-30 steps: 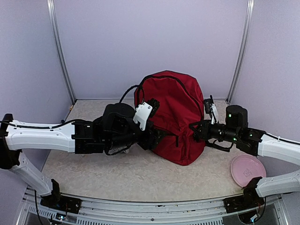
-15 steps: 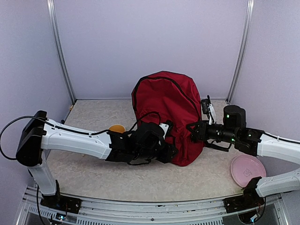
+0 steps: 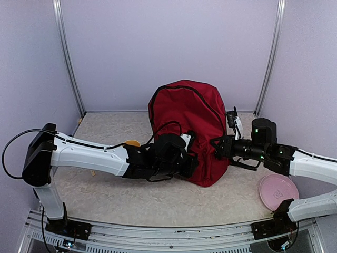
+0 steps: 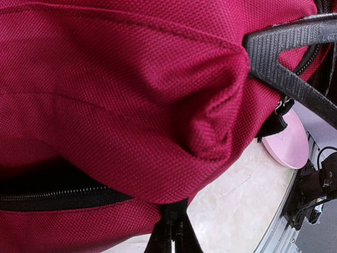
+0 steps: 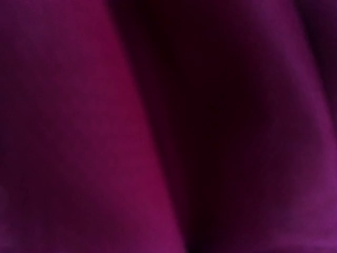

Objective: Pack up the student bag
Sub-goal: Pick up the lower front pocket of the student bag, then zip the lower front pocket of the bag in the student bag.

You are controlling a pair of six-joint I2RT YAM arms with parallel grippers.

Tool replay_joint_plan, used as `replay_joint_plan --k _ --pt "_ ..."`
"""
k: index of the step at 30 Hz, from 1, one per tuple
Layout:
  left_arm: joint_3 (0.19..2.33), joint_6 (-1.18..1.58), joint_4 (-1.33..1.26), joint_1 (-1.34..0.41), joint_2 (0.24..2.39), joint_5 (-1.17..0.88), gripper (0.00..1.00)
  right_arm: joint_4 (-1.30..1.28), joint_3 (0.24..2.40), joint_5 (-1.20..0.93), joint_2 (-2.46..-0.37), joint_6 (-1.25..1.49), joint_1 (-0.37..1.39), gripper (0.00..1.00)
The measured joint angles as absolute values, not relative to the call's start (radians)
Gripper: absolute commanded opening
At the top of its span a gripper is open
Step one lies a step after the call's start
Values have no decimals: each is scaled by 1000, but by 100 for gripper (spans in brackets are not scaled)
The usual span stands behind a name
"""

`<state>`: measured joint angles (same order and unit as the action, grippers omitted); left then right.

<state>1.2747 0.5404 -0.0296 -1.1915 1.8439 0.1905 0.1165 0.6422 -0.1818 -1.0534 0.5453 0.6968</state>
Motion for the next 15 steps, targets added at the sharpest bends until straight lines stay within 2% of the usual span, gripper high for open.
replay_joint_plan --k 6,8,10,15 --pt "1270 533 -29 -1180 1841 185 0 93 643 -166 -1040 540 698 2" --pt "1257 532 -28 -1172 1829 181 0 68 647 -160 -1030 519 698 25" --pt "1242 529 -28 -1164 1813 171 0 43 658 -167 -1025 489 698 40" --pt "1222 509 -33 -1147 1792 127 0 -46 710 -184 -1002 388 717 45"
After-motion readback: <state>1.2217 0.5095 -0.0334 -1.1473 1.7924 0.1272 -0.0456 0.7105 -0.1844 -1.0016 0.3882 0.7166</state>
